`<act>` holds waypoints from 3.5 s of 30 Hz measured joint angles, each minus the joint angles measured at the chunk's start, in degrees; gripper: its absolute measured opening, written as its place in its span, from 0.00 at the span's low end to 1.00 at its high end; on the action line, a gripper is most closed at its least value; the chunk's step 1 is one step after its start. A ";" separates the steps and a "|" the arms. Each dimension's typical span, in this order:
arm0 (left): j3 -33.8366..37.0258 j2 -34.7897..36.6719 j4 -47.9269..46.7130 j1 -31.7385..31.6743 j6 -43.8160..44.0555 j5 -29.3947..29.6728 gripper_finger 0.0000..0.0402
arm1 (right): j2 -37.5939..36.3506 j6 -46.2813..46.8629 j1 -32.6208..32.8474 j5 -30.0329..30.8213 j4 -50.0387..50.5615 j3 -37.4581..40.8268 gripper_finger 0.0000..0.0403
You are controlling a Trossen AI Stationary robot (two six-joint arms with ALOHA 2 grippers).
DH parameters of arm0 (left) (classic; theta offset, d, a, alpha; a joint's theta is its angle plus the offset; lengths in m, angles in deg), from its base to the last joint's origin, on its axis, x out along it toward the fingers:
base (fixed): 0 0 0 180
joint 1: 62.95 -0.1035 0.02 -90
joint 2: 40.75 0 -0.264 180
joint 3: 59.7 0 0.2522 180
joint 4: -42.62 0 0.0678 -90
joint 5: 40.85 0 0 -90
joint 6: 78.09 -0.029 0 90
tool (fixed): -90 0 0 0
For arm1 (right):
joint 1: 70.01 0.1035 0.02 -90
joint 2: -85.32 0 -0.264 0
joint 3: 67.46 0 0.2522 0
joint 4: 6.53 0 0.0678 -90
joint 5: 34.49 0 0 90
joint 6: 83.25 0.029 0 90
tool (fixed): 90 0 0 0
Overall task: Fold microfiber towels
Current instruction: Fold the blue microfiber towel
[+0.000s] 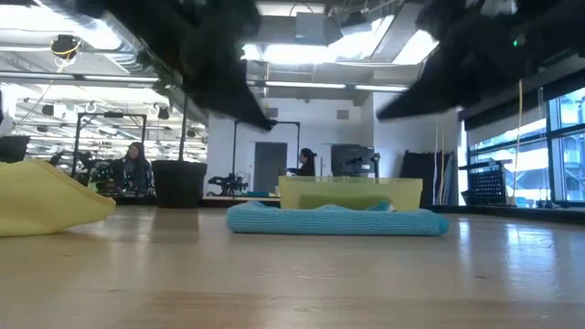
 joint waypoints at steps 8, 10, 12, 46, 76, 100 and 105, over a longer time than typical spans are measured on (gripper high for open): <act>-0.04 -3.74 16.39 14.81 -10.91 15.99 0.01 | 0.86 -10.88 5.70 -2.41 -12.01 -0.07 0.07; -0.04 -3.26 14.36 16.22 -10.17 19.99 0.01 | 0.84 -12.74 5.80 -4.18 -13.37 -0.07 0.07; -0.04 -3.25 13.76 16.88 -9.58 19.90 0.00 | 0.84 -12.72 5.80 -4.61 -13.95 -0.07 0.07; 6.92 -5.34 37.12 11.88 -14.13 -1.91 0.01 | 1.59 -11.08 2.89 -5.62 -12.54 1.55 0.07; 6.76 -7.88 33.08 10.68 -11.65 -2.61 0.02 | 17.74 -21.01 1.14 -10.55 -20.95 -5.75 0.44; 6.76 -7.91 40.76 12.51 -11.24 -4.17 0.01 | 11.35 -22.16 2.32 -4.27 -13.91 -5.77 0.44; 6.76 -8.00 40.77 10.01 -12.36 -4.88 0.08 | 2.59 -14.52 6.07 0.66 -4.53 -5.77 0.42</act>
